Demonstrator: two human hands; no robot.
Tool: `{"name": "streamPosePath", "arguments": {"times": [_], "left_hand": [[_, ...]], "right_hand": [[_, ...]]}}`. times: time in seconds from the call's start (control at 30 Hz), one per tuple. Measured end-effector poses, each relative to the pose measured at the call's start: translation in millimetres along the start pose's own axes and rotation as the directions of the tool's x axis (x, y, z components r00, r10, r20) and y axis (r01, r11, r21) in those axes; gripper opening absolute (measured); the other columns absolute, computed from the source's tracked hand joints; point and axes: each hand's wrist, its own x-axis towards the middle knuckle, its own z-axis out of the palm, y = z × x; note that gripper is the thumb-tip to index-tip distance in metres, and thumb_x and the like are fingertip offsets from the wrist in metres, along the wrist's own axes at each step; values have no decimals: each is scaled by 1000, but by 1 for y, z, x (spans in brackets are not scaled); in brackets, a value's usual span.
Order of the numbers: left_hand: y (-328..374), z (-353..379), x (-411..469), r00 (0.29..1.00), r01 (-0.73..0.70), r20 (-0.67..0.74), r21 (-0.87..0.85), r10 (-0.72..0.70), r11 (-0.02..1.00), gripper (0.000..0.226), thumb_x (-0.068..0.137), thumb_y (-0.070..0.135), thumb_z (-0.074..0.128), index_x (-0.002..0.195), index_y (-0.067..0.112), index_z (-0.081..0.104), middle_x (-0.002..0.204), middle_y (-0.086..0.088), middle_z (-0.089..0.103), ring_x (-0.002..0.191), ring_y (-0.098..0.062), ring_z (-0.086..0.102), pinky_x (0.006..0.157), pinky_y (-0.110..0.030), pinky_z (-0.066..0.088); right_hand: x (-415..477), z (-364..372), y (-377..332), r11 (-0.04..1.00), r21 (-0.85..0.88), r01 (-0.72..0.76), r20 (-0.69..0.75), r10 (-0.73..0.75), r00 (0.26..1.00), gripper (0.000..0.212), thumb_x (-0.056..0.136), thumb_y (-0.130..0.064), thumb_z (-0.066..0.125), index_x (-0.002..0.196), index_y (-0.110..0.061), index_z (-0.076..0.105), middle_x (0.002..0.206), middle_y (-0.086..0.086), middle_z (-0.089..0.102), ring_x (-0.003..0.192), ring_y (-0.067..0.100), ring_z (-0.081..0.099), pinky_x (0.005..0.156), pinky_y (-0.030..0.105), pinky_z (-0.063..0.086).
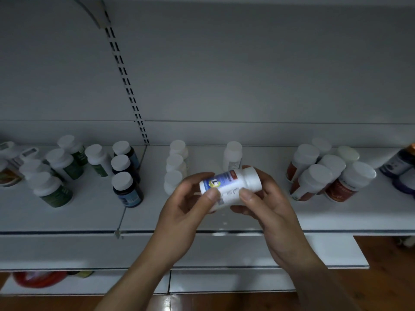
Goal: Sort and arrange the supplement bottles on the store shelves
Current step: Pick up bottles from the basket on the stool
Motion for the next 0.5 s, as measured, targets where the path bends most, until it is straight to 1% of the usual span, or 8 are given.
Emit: {"name": "streamPosePath", "arguments": {"times": [0.1,0.17,0.2,0.27,0.3,0.37,0.43,0.5], "left_hand": [[0,0,1,1000,25,-14,25,-25,999,38,84,46,60,110,19,67,102,5,73,94,-12,69,77,-25,57],[-2,0,-1,1000,18,23,49,-19,999,49,77,52,62,115,22,65,108,7,71,99,-10,67,80,-24,56],[-4,0,-2,999,15,42,55,-17,998,51,74,50,66,118,25,63,111,9,70,100,-8,66,79,-22,55],[-4,0,-3,998,5,59,61,-9,998,49,74,41,72,119,29,61,111,11,68,99,-8,66,77,-21,54],[-4,0,-3,998,2,55,59,-5,998,44,77,38,72,118,28,61,110,10,69,98,-9,66,76,-21,54],[-3,1,-3,999,16,37,28,-17,999,36,82,36,65,116,23,65,107,6,71,96,-13,68,74,-22,55],[-3,1,-3,998,36,43,16,-37,999,37,84,45,61,112,22,68,105,3,71,95,-18,70,72,-23,56],[-3,1,-4,998,40,55,31,-42,999,45,78,55,60,113,27,67,106,6,71,97,-16,69,74,-24,56]], "right_hand": [[0,0,0,1000,18,5,-20,-4,1000,51,74,-35,70,120,-18,59,108,3,71,100,16,68,75,28,57],[1,0,1,1000,27,-9,-59,11,998,43,76,-31,72,115,-16,62,102,3,73,93,14,69,72,27,55],[1,0,1,1000,24,-20,-65,21,998,40,77,-31,70,113,-16,63,100,2,73,92,13,69,71,26,55],[-1,0,2,999,10,-31,-54,31,998,42,77,-35,71,114,-18,63,102,0,73,95,13,69,74,26,55],[-1,0,2,1000,8,-27,-41,27,999,45,77,-36,71,117,-19,61,106,-1,72,99,13,68,77,26,55],[-2,0,2,999,29,-16,-24,17,1000,49,80,-30,69,126,-22,56,115,-1,69,107,13,66,82,26,55],[-1,0,2,999,44,-3,-31,4,999,53,79,-29,70,129,-25,54,117,-1,67,108,13,65,81,26,55],[1,1,0,1000,25,12,-45,-11,999,52,74,-37,71,123,-25,58,113,-1,68,105,15,66,80,29,57]]}}
